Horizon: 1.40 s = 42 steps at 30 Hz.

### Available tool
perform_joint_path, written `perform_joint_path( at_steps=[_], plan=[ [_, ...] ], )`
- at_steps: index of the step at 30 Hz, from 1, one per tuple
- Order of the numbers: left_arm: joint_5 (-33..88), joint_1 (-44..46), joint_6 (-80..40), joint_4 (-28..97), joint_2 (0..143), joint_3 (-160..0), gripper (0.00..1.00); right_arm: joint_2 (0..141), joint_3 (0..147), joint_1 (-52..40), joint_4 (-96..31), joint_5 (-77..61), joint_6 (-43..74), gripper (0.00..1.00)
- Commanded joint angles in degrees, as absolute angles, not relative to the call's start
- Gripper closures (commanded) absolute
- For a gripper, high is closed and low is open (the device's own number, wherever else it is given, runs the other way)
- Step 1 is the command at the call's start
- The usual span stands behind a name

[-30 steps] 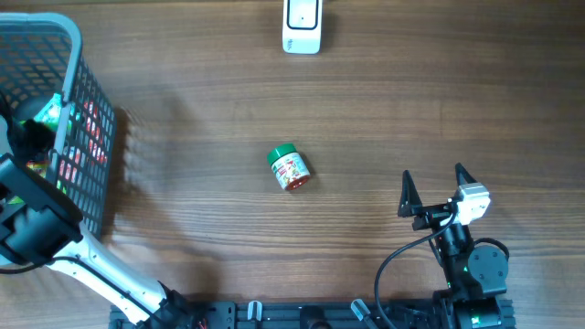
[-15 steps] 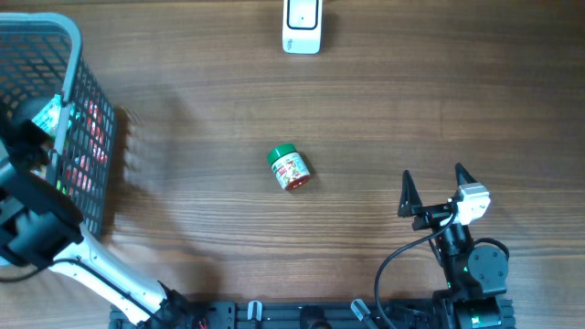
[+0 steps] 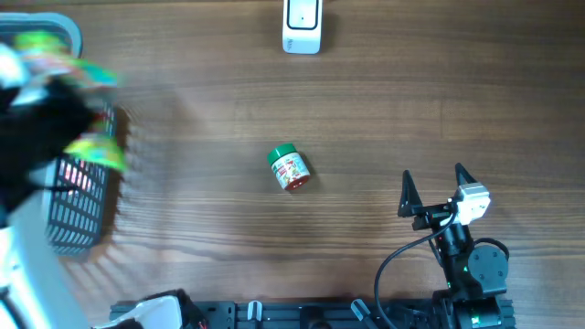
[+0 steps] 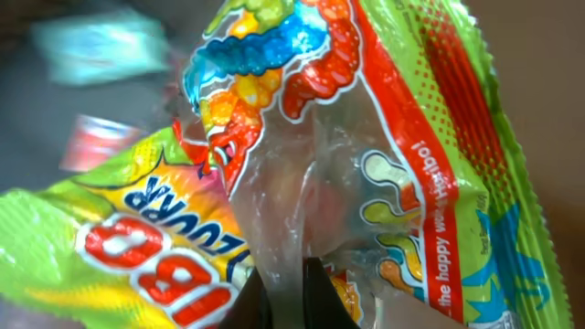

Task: Scan the item barcode
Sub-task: 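Reach into the basket with the left gripper and grasp the Haribo bag, then carry the Haribo bag out and drop it beside the jar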

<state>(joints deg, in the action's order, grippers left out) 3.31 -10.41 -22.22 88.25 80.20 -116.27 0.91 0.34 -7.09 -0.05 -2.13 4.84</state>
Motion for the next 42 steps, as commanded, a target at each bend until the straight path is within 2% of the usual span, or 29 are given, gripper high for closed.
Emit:
perform_joint_path(
  at_steps=[1,3,11,15,20,21,22,23,24,29,33,35,38,42],
  plan=[
    [-12.69,8.36,-36.4,85.01,82.56,-103.28,0.96,0.58,0.3,-7.27,0.05,-2.59,4.51,0.0],
    [-15.9,14.31,-43.0,80.18,82.56,-93.54,0.96,0.58,0.3,-7.27,0.05,-2.59,4.49,0.0],
    [-3.38,24.73,-53.47,45.74,83.0,-56.18,0.96,0.6,0.3,-7.27,0.05,-2.59,4.51,0.0],
    [-2.81,27.66,-56.29,34.44,84.16,-47.53,0.96,0.58,0.3,-7.27,0.05,-2.59,4.49,0.0],
    [-4.93,28.27,-57.45,30.41,88.2,-43.59,0.92,0.6,0.3,-7.27,0.05,-2.59,4.49,0.0],
    [-6.07,28.27,-57.17,30.41,88.68,-43.62,0.86,0.58,0.3,-7.27,0.05,-2.59,4.51,0.0],
    [-6.83,28.27,-55.77,30.48,88.51,-43.92,0.64,0.58,0.3,-7.27,0.05,-2.59,4.51,0.0],
    [-7.07,28.21,-54.63,31.16,88.03,-44.58,0.06,0.58,0.3,-7.27,0.05,-2.59,4.51,0.0],
    [-7.22,28.14,-53.43,32.93,87.07,-46.11,0.0,0.6,0.3,-7.27,0.05,-2.59,4.51,0.0],
    [-16.86,26.52,-47.64,53.39,78.56,-66.65,0.0,0.58,0.3,-7.29,0.05,-2.59,4.49,0.0],
    [-26.26,20.73,-42.44,65.08,74.41,-88.18,0.0,0.58,0.3,-7.27,0.05,-2.59,4.49,0.0],
    [-24.12,15.53,-37.36,67.31,73.91,-98.08,0.0,0.58,0.3,-7.27,0.05,-2.59,4.51,0.0],
    [-23.0,5.56,-36.56,70.3,73.91,-106.54,0.0,0.58,0.3,-7.27,0.05,-2.59,4.51,0.0],
    [-18.35,-11.68,-36.84,70.61,74.76,-107.15,0.0,0.58,0.3,-7.27,0.05,-2.59,4.54,0.0]
  ],
)
